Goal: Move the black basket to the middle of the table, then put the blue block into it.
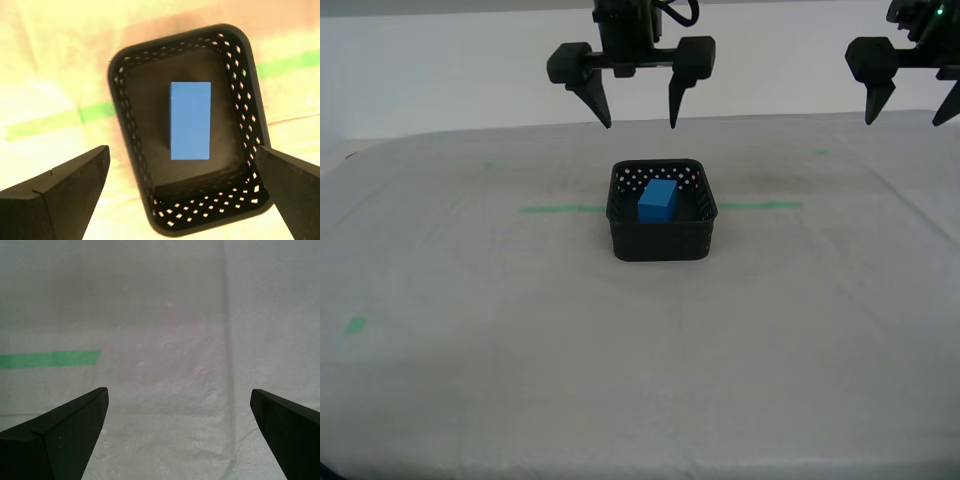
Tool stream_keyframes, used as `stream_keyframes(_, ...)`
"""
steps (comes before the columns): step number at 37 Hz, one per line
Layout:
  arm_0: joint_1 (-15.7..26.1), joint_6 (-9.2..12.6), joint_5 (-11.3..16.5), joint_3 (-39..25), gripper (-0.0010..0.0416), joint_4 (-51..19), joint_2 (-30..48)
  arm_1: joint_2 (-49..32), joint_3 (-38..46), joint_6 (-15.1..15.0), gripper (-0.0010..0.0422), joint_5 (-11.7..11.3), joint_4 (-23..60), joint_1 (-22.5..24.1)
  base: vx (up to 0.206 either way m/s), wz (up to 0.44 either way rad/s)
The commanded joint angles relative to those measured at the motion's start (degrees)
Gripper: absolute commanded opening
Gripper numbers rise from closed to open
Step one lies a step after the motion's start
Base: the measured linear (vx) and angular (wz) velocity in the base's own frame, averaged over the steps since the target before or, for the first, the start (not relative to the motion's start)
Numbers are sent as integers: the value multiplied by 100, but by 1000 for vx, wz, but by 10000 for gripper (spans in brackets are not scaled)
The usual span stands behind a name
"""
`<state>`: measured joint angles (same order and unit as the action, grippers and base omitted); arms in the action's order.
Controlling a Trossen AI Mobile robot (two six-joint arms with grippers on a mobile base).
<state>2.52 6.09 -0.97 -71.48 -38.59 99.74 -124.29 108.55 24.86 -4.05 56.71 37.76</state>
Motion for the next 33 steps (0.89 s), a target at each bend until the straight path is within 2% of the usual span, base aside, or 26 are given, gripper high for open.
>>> stream_keyframes(1,4,-9,2,-2,399,4,-2,96,7,-48,401,-28,114,-61,0,0)
stream_keyframes(7,4,-9,2,-2,398,13,0,295,-85,-144,401,-140,280,-181,0,0)
stream_keyframes(14,4,-9,2,-2,399,46,0,798,-769,-245,401,-190,-13,-450,0,0)
stream_keyframes(22,4,-9,2,-2,399,72,0,1681,-2105,-304,401,-52,-741,-920,0,0)
stream_keyframes(27,4,-9,2,-2,399,90,0,2181,-2811,-472,400,-44,-1064,-1327,0,0)
stream_keyframes(33,4,-9,2,-2,398,92,0,2579,-3342,-699,400,122,-1137,-1893,0,0)
